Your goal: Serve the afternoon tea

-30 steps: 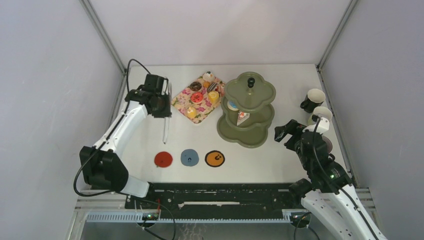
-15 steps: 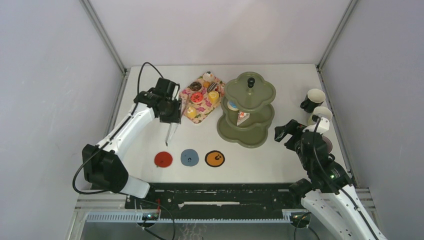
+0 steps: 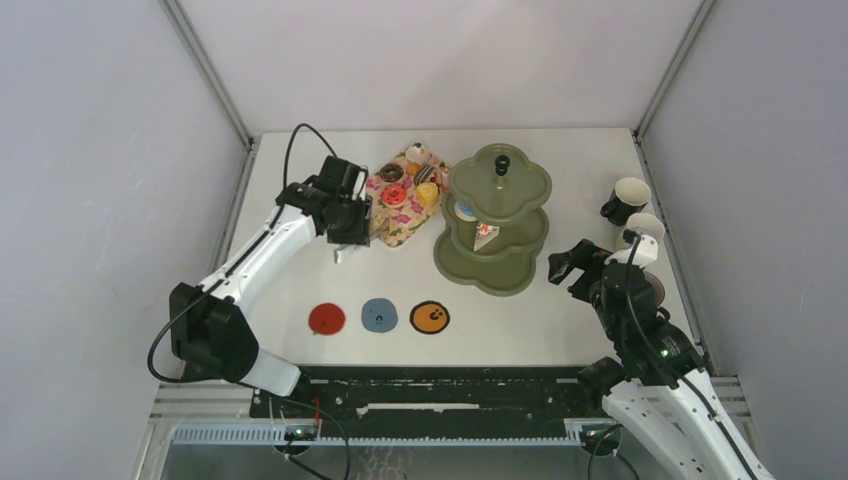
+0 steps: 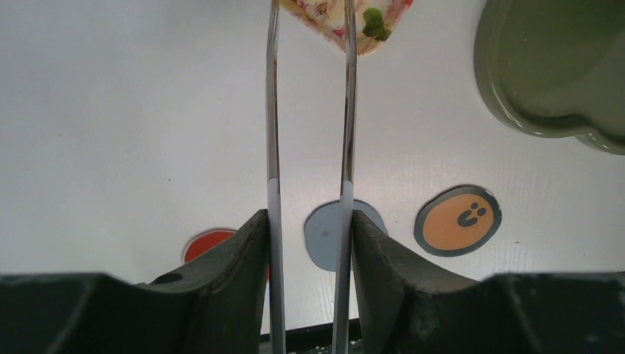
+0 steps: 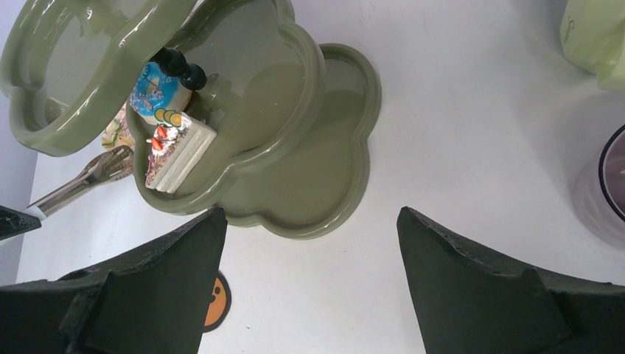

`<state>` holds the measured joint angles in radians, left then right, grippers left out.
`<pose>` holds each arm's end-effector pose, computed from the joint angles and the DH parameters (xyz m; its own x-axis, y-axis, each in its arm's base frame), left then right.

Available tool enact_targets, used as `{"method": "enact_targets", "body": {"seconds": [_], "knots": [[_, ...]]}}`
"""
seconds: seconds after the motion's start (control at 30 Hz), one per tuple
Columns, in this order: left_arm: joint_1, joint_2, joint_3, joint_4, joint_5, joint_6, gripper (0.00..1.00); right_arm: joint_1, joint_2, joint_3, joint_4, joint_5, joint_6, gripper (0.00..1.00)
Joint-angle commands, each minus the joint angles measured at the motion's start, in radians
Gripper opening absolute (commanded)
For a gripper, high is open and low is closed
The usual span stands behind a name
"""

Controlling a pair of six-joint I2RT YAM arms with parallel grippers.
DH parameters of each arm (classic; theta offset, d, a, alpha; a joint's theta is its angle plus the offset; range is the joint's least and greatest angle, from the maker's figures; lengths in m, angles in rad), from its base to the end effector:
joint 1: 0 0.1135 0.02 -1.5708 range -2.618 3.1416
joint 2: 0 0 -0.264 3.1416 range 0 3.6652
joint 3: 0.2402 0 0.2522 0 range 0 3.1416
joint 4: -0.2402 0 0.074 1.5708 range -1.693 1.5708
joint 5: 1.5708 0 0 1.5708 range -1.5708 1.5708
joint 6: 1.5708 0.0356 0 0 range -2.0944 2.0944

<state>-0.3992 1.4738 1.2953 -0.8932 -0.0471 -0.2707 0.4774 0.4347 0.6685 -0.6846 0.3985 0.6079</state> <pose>0.2758 -0.1145 0.2956 -0.8778 0.0804 -0.4723 0.1378 0.9865 -0.0882 0.0961 0.0342 0.2933 -0.3823 0.3949 -0.8354 0.1281 0.9180 0.3753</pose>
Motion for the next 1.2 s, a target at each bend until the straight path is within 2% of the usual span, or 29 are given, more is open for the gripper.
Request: {"method": "enact_targets", "body": {"seconds": [0.0,0.83,0.9,1.17], "knots": [[-0.013,0.002,-0.006,0.064,-0.009,-0.024,0.47,-0.006,0.005,0.008,0.033,-0.001,-0.006,0.94],[-0.019,0.115,0.029,0.104,-0.034,-0.015,0.47,-0.006,0.007,0.009,0.030,-0.003,0.011,0.94],[-0.019,0.108,0.032,0.095,-0.038,-0.015,0.41,-0.006,0.006,0.008,0.032,-0.006,0.011,0.93],[-0.020,0.036,0.056,0.045,-0.053,0.006,0.01,-0.004,0.006,0.008,0.037,-0.010,0.016,0.94]]}}
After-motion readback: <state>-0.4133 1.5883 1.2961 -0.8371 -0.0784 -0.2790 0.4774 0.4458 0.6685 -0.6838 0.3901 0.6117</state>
